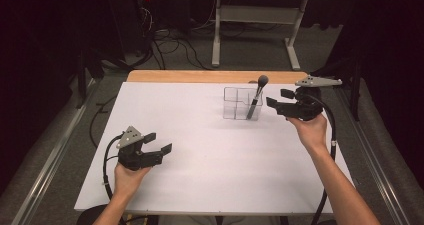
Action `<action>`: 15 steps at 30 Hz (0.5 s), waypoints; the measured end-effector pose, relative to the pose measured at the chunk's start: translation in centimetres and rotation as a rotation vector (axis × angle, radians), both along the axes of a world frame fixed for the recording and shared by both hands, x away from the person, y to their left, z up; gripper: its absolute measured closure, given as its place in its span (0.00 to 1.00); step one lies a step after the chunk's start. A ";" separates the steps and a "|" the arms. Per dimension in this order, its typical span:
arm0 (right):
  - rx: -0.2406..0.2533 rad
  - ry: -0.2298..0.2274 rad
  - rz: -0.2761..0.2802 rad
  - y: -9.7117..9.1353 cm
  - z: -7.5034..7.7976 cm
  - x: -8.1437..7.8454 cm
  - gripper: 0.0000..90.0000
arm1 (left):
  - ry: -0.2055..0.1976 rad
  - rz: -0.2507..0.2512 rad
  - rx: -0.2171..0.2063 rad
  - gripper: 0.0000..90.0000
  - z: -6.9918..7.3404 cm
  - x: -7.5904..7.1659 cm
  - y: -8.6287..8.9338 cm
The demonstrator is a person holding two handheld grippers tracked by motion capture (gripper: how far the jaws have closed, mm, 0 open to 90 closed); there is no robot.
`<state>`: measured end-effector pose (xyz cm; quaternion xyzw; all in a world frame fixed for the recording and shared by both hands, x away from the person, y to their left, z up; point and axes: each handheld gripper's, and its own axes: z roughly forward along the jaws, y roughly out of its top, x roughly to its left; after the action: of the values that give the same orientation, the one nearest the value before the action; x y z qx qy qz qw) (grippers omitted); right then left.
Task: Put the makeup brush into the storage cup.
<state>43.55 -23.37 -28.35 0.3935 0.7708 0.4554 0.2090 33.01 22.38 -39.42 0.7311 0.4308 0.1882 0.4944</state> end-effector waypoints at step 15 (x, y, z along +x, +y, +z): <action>0.012 -0.010 0.014 -1.0 -0.1 -1.4 0.41 | 0.002 0.001 0.000 0.29 0.0 0.1 -0.1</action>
<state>42.16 -24.41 -28.45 0.3870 0.7698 0.4634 0.2071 33.11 22.33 -39.47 0.7310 0.4316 0.1878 0.4941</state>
